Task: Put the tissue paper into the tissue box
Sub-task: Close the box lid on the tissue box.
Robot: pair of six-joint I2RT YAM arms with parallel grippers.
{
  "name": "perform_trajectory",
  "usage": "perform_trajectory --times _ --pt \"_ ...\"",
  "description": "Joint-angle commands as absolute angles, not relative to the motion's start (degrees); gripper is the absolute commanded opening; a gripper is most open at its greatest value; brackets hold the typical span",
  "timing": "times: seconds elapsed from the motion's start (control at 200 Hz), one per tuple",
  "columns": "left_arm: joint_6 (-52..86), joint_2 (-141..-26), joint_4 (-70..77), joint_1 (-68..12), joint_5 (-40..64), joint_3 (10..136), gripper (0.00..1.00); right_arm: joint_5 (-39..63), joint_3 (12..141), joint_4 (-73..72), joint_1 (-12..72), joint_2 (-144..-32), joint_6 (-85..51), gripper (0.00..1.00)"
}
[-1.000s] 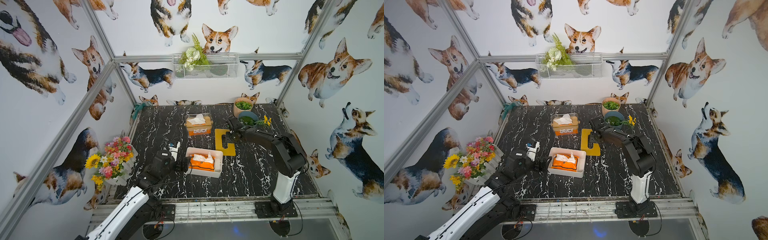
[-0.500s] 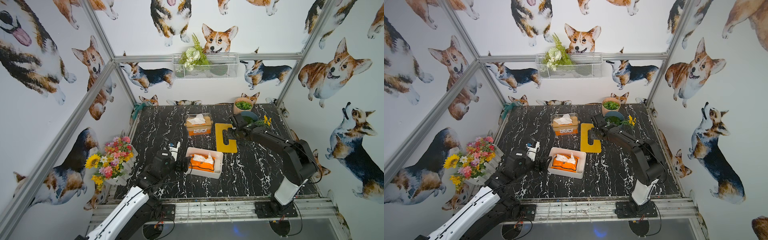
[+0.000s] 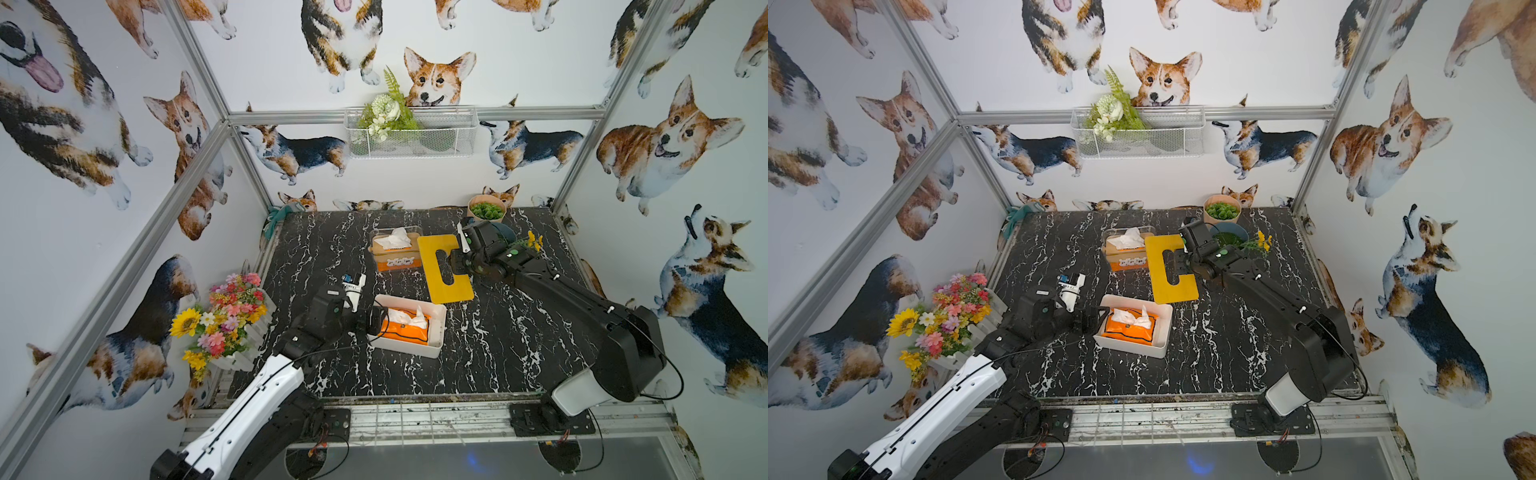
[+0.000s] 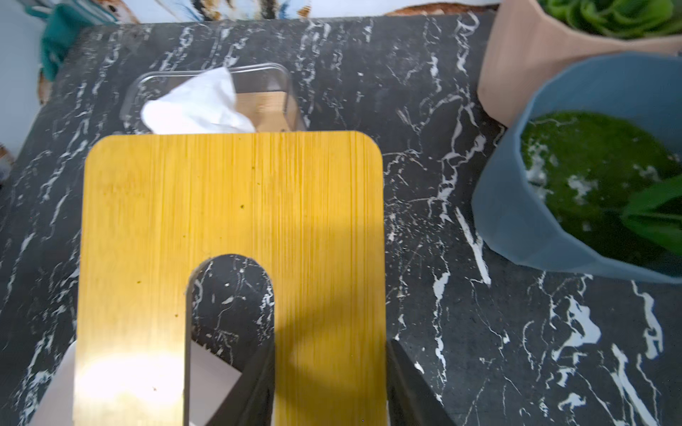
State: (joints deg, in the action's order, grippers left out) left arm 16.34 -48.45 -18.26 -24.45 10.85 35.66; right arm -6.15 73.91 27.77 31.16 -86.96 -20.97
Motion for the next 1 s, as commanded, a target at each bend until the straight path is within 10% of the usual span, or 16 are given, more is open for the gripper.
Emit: perform_trajectory --times 0.0,0.636,0.996 --pt "16.8 -50.5 -18.6 -23.2 19.2 38.9 1.0 -4.1 74.8 29.1 33.5 -85.2 -16.2 0.11" --pt "25.5 -54.8 -13.2 -9.0 51.4 43.9 0.99 5.0 68.8 28.0 41.7 -79.9 -5.6 0.01" --pt "25.2 -60.9 -14.8 -9.1 58.3 44.0 0.73 5.9 66.7 26.2 47.4 -79.8 0.7 0.0"
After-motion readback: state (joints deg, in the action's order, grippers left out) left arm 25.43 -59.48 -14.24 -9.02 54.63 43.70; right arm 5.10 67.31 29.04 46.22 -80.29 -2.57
